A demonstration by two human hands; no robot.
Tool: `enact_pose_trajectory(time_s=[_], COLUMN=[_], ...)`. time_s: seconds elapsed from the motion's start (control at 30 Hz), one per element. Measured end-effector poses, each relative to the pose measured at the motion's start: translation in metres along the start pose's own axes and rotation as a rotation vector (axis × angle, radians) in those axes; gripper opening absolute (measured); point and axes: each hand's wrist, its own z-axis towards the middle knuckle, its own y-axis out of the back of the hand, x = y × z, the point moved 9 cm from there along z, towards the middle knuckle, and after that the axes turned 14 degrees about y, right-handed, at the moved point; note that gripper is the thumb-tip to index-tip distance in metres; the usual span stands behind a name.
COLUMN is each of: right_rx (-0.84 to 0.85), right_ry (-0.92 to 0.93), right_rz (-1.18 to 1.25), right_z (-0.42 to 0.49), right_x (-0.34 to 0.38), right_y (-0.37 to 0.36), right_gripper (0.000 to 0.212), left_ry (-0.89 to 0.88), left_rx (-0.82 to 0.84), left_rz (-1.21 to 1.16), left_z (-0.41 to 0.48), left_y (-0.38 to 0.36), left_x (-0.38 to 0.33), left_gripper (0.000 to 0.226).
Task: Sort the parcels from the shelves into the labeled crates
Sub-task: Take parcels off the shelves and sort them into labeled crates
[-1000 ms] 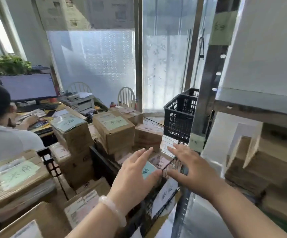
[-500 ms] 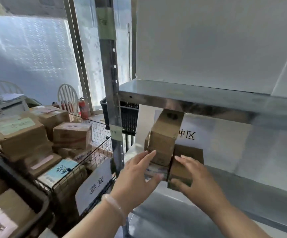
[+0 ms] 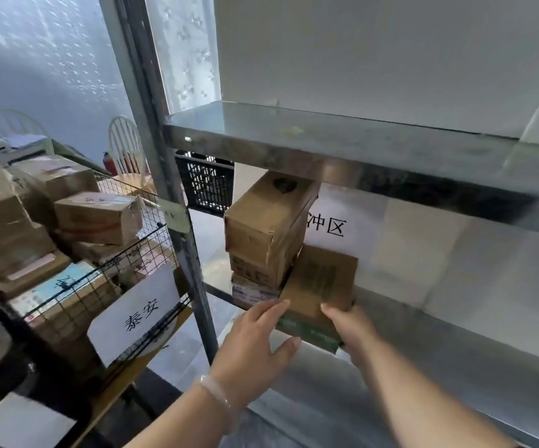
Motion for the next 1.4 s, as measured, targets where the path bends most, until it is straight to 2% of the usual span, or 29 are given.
enact_pose_trajectory(time_s=[0.07, 0.23, 0.37, 0.47, 0.53, 0.6, 0.7, 0.77, 0.87, 0.97, 1.03, 1.07, 1.13, 1.2, 1.23, 1.3, 1.37, 1.4], right_rx=[-0.029, -0.055, -0.010, -0.051, -0.082, -0.100, -0.136, -0.093, -0.057, -0.113, -0.133, -0.140, -0.159, -0.183, -0.149, 0.033, 0.210, 0.220], right_ry=[0.005, 0.070, 0.198, 0.325, 0.392, 0.449, 0.511, 0.498, 0.505, 0.557, 0.608, 0.636, 0.640, 0.532, 0.447, 0.306, 0.265, 0.282], right_rz=[-0.025, 0.059, 0.052, 0.013, 0.012, -0.001, -0.048, -0.004, 0.088, -0.017, -0.069, -0.036, 0.150, 0.340, 0.399, 0.448, 0.496, 0.531], right_z=[0.002, -0.014, -0.048, -0.074, -0.086, -0.093, -0.099, -0.102, -0.106, -0.114, -0.120, -0.122, -0.122, -0.113, -0.106, -0.099, -0.101, -0.102], right_x=[-0.004, -0.013, -0.012, -0.003, 0.006, 0.012, 0.017, 0.017, 0.018, 0.018, 0.021, 0.023, 0.025, 0.014, 0.007, -0.005, -0.005, -0.001], right_y=[0.003, 0.024, 0.049, 0.072, 0.088, 0.102, 0.122, 0.126, 0.133, 0.142, 0.143, 0.145, 0.154, 0.164, 0.164, 0.152, 0.136, 0.134], right_gripper=[0.053, 0.036, 0.040, 0.052, 0.039, 0.034, 0.036, 0.037, 0.042, 0.055, 0.067, 0.067, 0.055, 0.038, 0.037, 0.053, 0.061, 0.059], left_ry=[0.036, 0.145, 0.240, 0.212, 0.202, 0.199, 0.202, 0.196, 0.181, 0.207, 0.228, 0.232, 0.225, 0.246, 0.277, 0.343, 0.401, 0.415], left_rx=[0.016, 0.058, 0.151, 0.119, 0.120, 0.148, 0.168, 0.175, 0.217, 0.239, 0.250, 0.267, 0.337, 0.411, 0.441, 0.537, 0.605, 0.584], left_rz=[-0.006, -0.130, -0.304, -0.248, -0.298, -0.390, -0.435, -0.440, -0.454, -0.357, -0.348, -0.411, -0.647, -0.849, -0.905, -0.992, -1.069, -1.078], left_z=[0.005, 0.022, 0.027, 0.019, 0.013, 0.006, -0.003, -0.006, -0.010, -0.012, -0.014, -0.016, -0.020, -0.024, -0.027, -0.034, -0.040, -0.041], left_y=[-0.010, -0.033, -0.059, -0.072, -0.078, -0.086, -0.093, -0.095, -0.092, -0.094, -0.096, -0.097, -0.097, -0.098, -0.101, -0.111, -0.120, -0.120], left_x=[0.001, -0.001, -0.010, -0.021, -0.029, -0.037, -0.048, -0.055, -0.071, -0.083, -0.087, -0.087, -0.088, -0.087, -0.086, -0.086, -0.087, -0.086], left_gripper=[0.063, 0.071, 0.086, 0.094, 0.096, 0.094, 0.092, 0.094, 0.114, 0.137, 0.141, 0.136, 0.112, 0.083, 0.074, 0.060, 0.045, 0.038])
